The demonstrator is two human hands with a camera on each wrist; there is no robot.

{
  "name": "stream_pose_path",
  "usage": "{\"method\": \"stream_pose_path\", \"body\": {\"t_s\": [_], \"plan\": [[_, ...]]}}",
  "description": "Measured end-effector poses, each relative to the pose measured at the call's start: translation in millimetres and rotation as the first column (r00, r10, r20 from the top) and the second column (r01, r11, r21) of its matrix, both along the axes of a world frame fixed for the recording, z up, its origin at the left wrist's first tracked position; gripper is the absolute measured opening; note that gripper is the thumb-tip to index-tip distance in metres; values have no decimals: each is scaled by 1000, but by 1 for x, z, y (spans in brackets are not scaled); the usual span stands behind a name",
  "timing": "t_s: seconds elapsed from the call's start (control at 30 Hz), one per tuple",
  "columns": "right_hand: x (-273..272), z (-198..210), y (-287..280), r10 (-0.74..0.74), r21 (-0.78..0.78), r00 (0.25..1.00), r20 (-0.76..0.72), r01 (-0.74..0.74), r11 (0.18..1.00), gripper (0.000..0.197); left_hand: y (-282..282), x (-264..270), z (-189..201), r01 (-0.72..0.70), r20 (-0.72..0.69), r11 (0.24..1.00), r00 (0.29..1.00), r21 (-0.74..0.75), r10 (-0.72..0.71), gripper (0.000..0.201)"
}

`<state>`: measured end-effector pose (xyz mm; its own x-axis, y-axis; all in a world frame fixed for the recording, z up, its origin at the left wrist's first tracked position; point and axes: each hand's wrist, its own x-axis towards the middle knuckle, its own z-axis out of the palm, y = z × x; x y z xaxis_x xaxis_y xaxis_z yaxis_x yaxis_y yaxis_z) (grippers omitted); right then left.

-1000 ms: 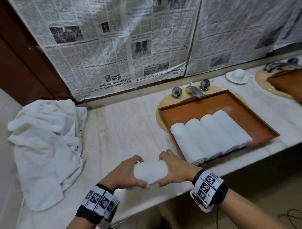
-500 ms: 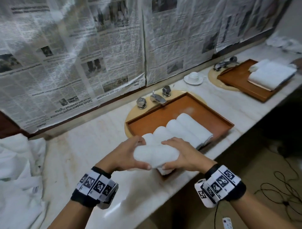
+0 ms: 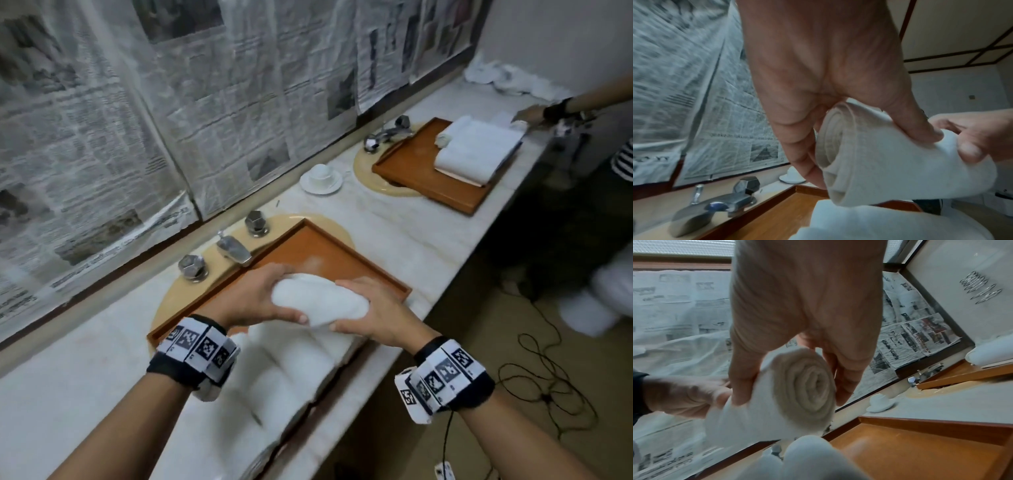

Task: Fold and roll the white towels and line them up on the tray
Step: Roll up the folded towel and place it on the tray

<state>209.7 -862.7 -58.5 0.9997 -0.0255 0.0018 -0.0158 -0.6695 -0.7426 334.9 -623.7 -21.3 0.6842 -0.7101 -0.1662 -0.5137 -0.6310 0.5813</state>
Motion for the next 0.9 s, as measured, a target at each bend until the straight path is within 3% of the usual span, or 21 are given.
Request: {"method": "stream_pose_path", "body": {"t_s": [0.2,0.37,0.57,0.67,0.8,0.9], "plan": [[25,-13,-32,-99,36,995,-5,99,994,63,-55,51,-15,71,-75,993,995,93,-64,61],[31,-50,-40,-227,77,970,-84,234,969,66,-86,86,-45,107,-185,980,980,170,-75,77],[27,-70,-36,-345,146,934,-94,356,923,46,-113,105,-63,122,-343,975,938,183,-53,75],[25,-74,-35,-357,156,928,-106,370,916,46,-120,107,-70,114,-411,977,911,183,-30,78],[23,-71,-33,-335,53,924,-183,349,936,53,-120,106,-74,96,-476,974,879,206,14,82],[24,-66,-27,-326,-133,913,-243,302,944,56,-114,105,-75,73,-497,964,865,257,66,88]]}}
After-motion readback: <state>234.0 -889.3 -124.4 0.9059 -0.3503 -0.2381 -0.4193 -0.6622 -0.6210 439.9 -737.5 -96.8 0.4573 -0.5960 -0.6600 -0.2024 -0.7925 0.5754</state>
